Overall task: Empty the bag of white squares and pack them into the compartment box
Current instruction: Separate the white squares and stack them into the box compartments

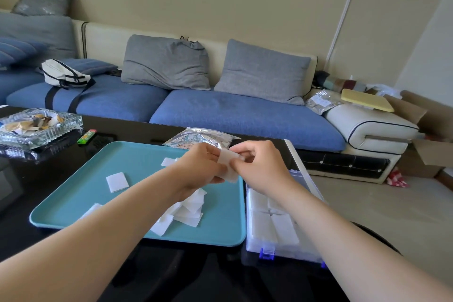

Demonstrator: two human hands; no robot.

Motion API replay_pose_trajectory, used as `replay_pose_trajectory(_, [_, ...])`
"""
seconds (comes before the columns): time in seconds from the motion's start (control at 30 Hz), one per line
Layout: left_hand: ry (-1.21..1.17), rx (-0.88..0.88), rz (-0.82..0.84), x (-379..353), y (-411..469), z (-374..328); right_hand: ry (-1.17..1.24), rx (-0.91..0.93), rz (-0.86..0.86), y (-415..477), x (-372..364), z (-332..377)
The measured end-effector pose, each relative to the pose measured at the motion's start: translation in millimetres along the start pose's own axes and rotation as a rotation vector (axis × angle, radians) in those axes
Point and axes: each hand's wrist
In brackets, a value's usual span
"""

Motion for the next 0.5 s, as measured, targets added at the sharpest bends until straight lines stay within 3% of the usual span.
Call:
replay_pose_trajectory(0.13, [0.164,-0.042,-0.023,-15,-2,0,0.077,-0.122,-0.022,-6,28,-3])
replay_pose_trajectory(0.27, [0.639,-0.268,-0.034,-39,-10,4,-0.001,-0.315,-0.029,-13,71,-19])
replay_pose_trajectory(0.5, [1.013,-0.534,0.293,-87,-22,15,-0.189,-0.660,0.192,-52,107,-49])
Point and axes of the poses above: each hand's wrist, its own y-axis towards the middle knuckle, its own x-axis out of the back of the hand, z = x × y, and after that the axes turned 5 degrees about x, right-handed
